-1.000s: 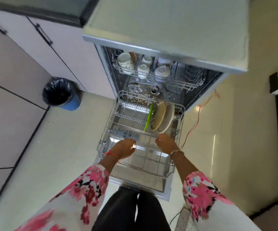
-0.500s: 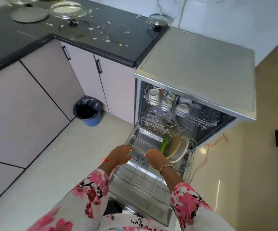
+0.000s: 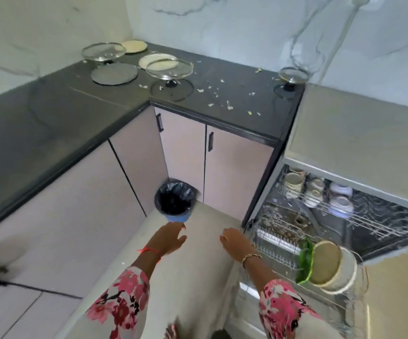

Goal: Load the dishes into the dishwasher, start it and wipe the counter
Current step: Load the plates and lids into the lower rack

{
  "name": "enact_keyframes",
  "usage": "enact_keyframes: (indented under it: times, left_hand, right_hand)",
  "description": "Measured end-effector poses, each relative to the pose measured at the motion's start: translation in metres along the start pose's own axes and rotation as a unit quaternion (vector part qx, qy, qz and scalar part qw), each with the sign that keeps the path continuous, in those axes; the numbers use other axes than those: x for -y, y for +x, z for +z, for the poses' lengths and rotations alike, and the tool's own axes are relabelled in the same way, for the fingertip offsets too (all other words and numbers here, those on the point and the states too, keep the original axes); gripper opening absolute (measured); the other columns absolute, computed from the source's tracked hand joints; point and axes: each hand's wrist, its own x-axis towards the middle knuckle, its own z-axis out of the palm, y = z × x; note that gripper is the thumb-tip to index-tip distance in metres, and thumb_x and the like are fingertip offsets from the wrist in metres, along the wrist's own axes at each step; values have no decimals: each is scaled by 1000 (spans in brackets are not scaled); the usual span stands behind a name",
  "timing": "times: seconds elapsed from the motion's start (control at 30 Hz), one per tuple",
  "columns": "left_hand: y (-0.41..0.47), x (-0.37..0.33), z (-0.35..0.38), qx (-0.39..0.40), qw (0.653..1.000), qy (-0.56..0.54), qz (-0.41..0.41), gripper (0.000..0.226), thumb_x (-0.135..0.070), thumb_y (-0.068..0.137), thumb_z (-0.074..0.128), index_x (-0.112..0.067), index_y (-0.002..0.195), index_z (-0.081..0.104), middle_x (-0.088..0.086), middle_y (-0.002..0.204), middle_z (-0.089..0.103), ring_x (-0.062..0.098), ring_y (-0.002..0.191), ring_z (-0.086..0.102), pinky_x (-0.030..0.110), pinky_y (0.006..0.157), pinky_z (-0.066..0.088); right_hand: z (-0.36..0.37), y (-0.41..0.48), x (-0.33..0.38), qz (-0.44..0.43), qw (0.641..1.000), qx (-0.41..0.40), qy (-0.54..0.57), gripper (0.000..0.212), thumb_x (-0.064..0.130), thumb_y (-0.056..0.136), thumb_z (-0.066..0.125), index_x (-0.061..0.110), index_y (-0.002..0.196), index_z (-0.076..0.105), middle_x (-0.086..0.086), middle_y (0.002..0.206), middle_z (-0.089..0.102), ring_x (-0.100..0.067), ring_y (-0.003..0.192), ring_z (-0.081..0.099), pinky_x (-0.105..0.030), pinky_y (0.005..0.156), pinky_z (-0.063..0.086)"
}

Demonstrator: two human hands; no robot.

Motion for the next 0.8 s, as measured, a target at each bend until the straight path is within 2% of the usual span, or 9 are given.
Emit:
enact_keyframes:
  times: [0.1, 0.27, 0.4, 0.5, 0.57, 0.67, 0.8]
  left_hand:
    - [20, 34, -38, -40, 999, -20, 5, 39, -25, 95, 47, -8, 130, 47, 9, 134, 51, 23, 124, 45, 27, 99, 33]
    - [66, 76, -99, -96, 993, -64, 4, 30, -17, 91, 52, -2, 116, 57, 16, 120, 59, 31, 112, 53, 34, 93, 41]
    - [114, 108, -149, -140, 987, -76, -1, 30, -16, 92, 51, -1, 117, 56, 16, 124, 56, 30, 119, 49, 33, 98, 36]
    - [162, 135, -188, -194, 973, -122, -18, 30, -15, 93, 51, -3, 120, 55, 13, 127, 55, 25, 123, 45, 29, 100, 32]
    - [196, 150, -217, -232, 962, -142, -27, 28, -13, 92, 51, -3, 118, 56, 13, 124, 56, 25, 121, 47, 28, 100, 31]
    - [246, 169, -263, -268, 950, -157, -40, 25, -9, 90, 53, -1, 113, 58, 14, 118, 59, 27, 115, 51, 27, 99, 32]
    - [306, 196, -309, -296, 939, -162, -62, 22, -8, 85, 59, 0, 106, 63, 18, 110, 63, 32, 107, 57, 33, 94, 39]
  right_hand:
    - [-17, 33, 37, -21, 1000, -7, -12, 32, 24, 99, 35, -1, 104, 55, -18, 111, 57, -31, 106, 54, -35, 87, 39]
    - [-62, 98, 94, -44, 998, -50, -14, 32, 22, 99, 35, -1, 104, 56, -17, 111, 57, -32, 103, 56, -35, 84, 42]
    - [-95, 166, 131, -77, 992, -95, -7, 32, 24, 100, 35, 1, 105, 56, -16, 111, 56, -32, 103, 55, -36, 86, 41]
    - [-127, 222, 157, -113, 983, -143, -4, 33, 25, 100, 35, 1, 98, 58, -14, 101, 59, -30, 95, 56, -38, 83, 44]
    - [-154, 263, 173, -135, 977, -162, 1, 34, 26, 100, 35, 3, 87, 56, -11, 90, 59, -28, 84, 56, -38, 76, 44]
    - [-201, 320, 198, -167, 968, -186, -6, 33, 24, 100, 36, 9, 72, 46, -5, 74, 51, -23, 70, 47, -31, 64, 33]
    - [-259, 390, 235, -209, 945, -249, 35, 32, 20, 99, 40, 12, 69, 45, -10, 68, 54, -22, 64, 44, -28, 62, 27]
